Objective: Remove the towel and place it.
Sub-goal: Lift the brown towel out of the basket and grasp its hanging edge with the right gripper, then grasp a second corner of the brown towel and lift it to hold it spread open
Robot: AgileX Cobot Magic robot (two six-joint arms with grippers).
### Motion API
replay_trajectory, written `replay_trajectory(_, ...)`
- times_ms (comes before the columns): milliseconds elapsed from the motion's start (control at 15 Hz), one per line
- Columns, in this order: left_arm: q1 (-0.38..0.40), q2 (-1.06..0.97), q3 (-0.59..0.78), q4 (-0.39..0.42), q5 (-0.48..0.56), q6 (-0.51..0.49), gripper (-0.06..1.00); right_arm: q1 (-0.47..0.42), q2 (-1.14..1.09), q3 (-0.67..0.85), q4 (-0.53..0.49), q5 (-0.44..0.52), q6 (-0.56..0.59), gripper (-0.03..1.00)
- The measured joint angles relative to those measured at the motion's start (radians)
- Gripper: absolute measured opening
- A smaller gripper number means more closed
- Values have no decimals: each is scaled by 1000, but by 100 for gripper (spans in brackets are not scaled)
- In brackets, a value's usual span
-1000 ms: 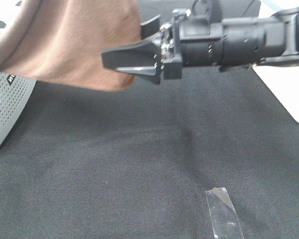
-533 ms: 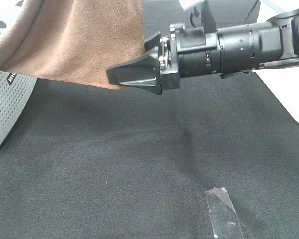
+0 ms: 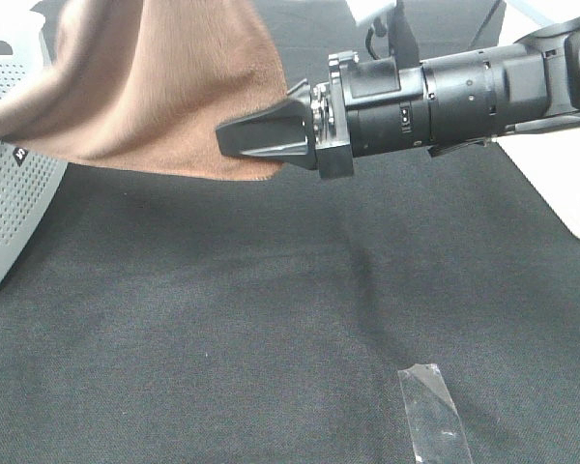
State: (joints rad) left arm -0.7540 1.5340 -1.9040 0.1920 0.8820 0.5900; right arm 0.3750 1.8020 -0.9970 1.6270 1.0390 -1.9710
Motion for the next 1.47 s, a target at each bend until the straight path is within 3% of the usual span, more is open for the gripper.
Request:
replay_trajectory(200, 0, 0, 0, 1, 25, 0, 0, 0, 0, -4, 11, -17, 148, 0)
replay_trajectory(333, 0, 0, 0, 31, 25, 0, 0, 0, 0, -58, -87, -36, 360, 0)
replay_trajectory(467, 0, 0, 0, 71, 23, -15, 0, 0, -31, -202, -379, -66, 798, 0)
replay_trajectory(533, 1, 0, 0, 74, 18, -20, 0, 0, -42, -242, -461, -69, 906, 0)
replay_trajectory(667, 27, 0, 0, 75, -12, -46, 0, 0, -86, -411, -773, -51, 1269, 0)
replay_trajectory(867, 96, 0, 0, 66, -87, -78, 0, 0, -102, -724, -1226, 80, 1616, 0)
replay_trajectory(1267, 224, 9, 0, 8, -282, -79, 0, -1, -70, -1156, -1627, 102, 1694, 0)
replay_trajectory(1467, 271, 59, 0, 5, -401, -79, 0, -1, -42, -1255, -1687, -5, 1694, 0)
